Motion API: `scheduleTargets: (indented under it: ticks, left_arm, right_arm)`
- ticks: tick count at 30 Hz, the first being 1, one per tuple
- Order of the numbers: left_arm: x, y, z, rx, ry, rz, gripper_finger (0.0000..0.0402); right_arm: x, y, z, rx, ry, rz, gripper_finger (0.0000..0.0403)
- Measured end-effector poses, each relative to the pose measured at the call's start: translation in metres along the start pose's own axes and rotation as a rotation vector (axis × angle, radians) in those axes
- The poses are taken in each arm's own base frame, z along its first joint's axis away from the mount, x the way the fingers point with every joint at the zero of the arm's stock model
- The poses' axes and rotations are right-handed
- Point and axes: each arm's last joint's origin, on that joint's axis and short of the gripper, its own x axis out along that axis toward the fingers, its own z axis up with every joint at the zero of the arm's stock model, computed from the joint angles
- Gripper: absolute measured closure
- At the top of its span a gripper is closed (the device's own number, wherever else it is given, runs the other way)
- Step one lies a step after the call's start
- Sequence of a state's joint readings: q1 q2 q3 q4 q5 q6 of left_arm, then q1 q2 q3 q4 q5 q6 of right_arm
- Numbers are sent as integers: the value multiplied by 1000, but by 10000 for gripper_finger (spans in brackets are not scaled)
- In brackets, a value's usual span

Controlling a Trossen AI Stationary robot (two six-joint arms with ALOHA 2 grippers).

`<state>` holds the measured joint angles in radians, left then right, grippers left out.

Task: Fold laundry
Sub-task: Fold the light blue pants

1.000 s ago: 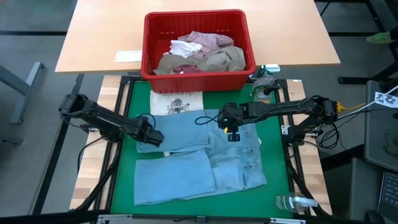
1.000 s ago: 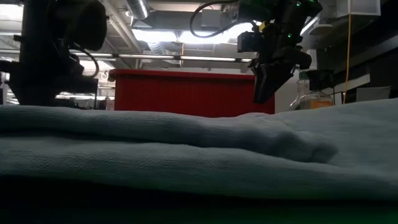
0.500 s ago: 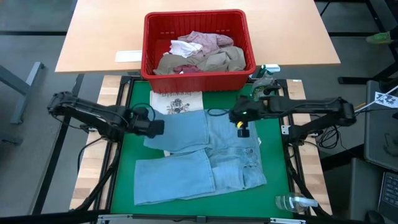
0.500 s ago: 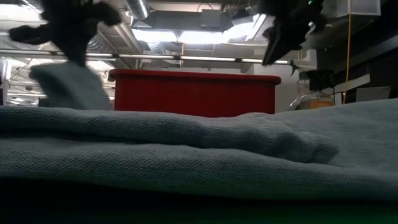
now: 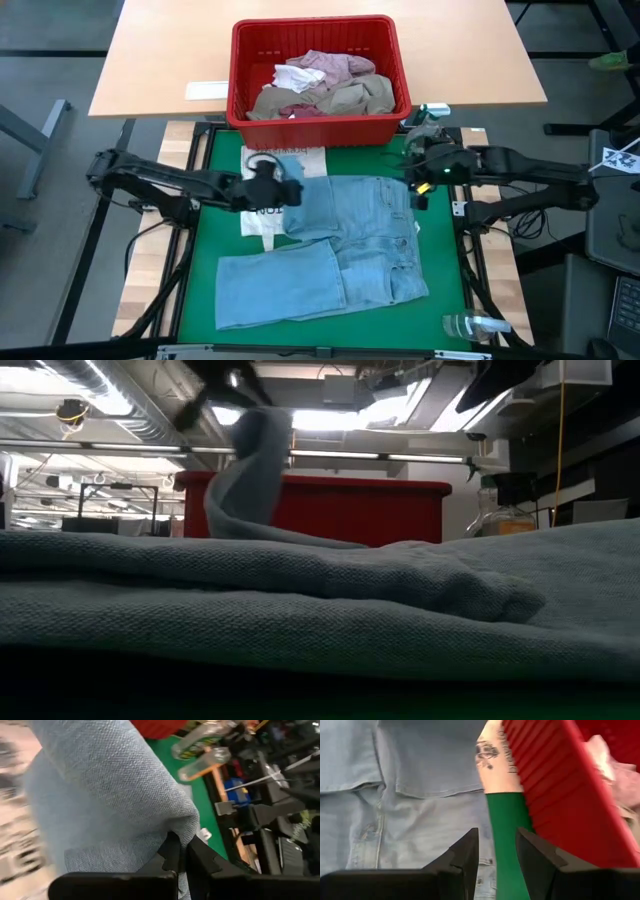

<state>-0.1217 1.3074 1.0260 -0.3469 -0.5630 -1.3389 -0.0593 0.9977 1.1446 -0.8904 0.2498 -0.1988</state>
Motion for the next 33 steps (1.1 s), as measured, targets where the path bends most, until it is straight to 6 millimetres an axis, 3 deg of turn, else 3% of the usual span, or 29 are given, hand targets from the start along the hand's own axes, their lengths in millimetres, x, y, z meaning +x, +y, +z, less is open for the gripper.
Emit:
scheduleTargets:
  ticks: [7,14,25,33]
  left_arm:
    - [71,-15,-19,29,-12,-190,396]
    - [135,-18,-38,6,30,-294,396]
    - [206,-68,-53,193,91,-391,395]
    - [245,-61,-77,230,124,-339,393]
  right_arm:
    - [-24,-6,-8,42,-57,-60,275]
    - [-24,-6,-11,80,-34,-60,274]
    - [-18,-4,-11,71,5,-55,274]
    - [-19,-4,-13,65,28,-51,275]
